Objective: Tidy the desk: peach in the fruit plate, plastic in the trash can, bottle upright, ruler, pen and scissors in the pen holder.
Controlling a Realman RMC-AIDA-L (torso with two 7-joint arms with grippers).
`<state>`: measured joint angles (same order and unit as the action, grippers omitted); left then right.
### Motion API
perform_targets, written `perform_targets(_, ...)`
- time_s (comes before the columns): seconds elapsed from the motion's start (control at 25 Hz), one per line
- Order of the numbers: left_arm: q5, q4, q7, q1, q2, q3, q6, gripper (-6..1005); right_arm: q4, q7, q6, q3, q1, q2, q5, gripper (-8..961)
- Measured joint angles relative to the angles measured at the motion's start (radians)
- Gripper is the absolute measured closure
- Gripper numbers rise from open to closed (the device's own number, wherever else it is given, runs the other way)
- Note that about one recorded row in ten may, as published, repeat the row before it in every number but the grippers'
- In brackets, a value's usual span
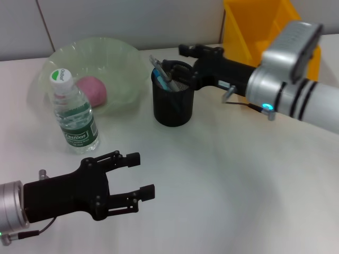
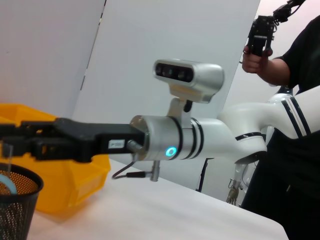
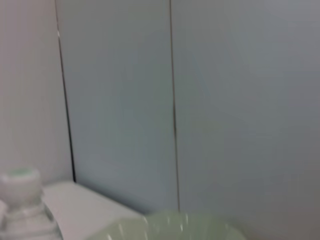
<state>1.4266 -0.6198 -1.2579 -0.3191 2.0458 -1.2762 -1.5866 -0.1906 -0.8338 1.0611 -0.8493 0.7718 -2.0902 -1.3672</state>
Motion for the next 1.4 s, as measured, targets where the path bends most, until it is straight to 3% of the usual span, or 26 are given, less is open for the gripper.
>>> perform_targets(0.04, 0.000, -0.001, -0.010, 0.000, -0.007, 0.000, -0.003, 172, -0.025, -0.003, 0.090, 0.015, -0.047, 0.004, 0.027, 453)
perform_targets(0.12, 0.000, -0.001, -0.010, 0.000, -0.007, 0.000, -0.003, 172, -0.043, -0.011, 0.130, 0.020, -0.073, 0.005, 0.045, 425)
perform_targets(0.24, 0.000, -0.002, -0.018, -0.002, -0.010, 0.000, -0.004, 172, -0.140, -0.128, 0.271, 0.011, -0.180, 0.019, 0.051, 385)
perform_targets(0.28, 0.000, -0.001, -0.050, -0.015, -0.037, 0.011, -0.009, 172, -0.140, -0.128, 0.271, 0.011, -0.180, 0.019, 0.051, 383)
perform_targets(0.32, 0.000, -0.004, -0.065, -0.020, -0.049, 0.025, -0.017, 172, -0.167, -0.169, 0.303, 0.005, -0.196, 0.025, 0.024, 380)
perform_targets(0.4, 0.000, -0.004, -0.065, -0.020, -0.049, 0.025, -0.017, 172, -0.214, -0.244, 0.374, -0.007, -0.220, 0.037, -0.049, 375)
perform_targets(0.44, 0.000, -0.006, -0.090, -0.031, -0.068, 0.050, -0.037, 172, -0.236, -0.291, 0.440, -0.012, -0.232, 0.046, -0.111, 373)
perform_targets(0.56, 0.000, -0.008, -0.113, -0.040, -0.084, 0.064, -0.052, 172, -0.248, -0.339, 0.489, -0.015, -0.236, 0.057, -0.169, 365)
perform_targets(0.64, 0.016, -0.028, -0.167, -0.060, -0.110, 0.080, -0.063, 172, -0.272, -0.413, 0.520, -0.020, -0.228, 0.076, -0.288, 360)
perform_targets(0.76, 0.027, -0.032, -0.176, -0.065, -0.113, 0.084, -0.063, 172, -0.294, -0.434, 0.537, -0.020, -0.221, 0.082, -0.371, 242)
perform_targets(0.84, 0.122, -0.043, -0.209, -0.095, -0.116, 0.138, -0.080, 172, -0.330, -0.443, 0.554, -0.015, -0.223, 0.086, -0.449, 164)
perform_targets(0.96, 0.188, -0.044, -0.220, -0.115, -0.115, 0.180, -0.095, 172, -0.349, -0.450, 0.565, -0.013, -0.227, 0.089, -0.474, 133)
perform_targets(1.04, 0.262, -0.047, -0.222, -0.139, -0.109, 0.217, -0.109, 172, -0.357, -0.462, 0.574, -0.017, -0.228, 0.106, -0.489, 133)
perform_targets(1.4, 0.344, -0.121, -0.221, -0.154, -0.099, 0.229, -0.096, 172, -0.385, -0.501, 0.600, -0.015, -0.229, 0.149, -0.535, 133)
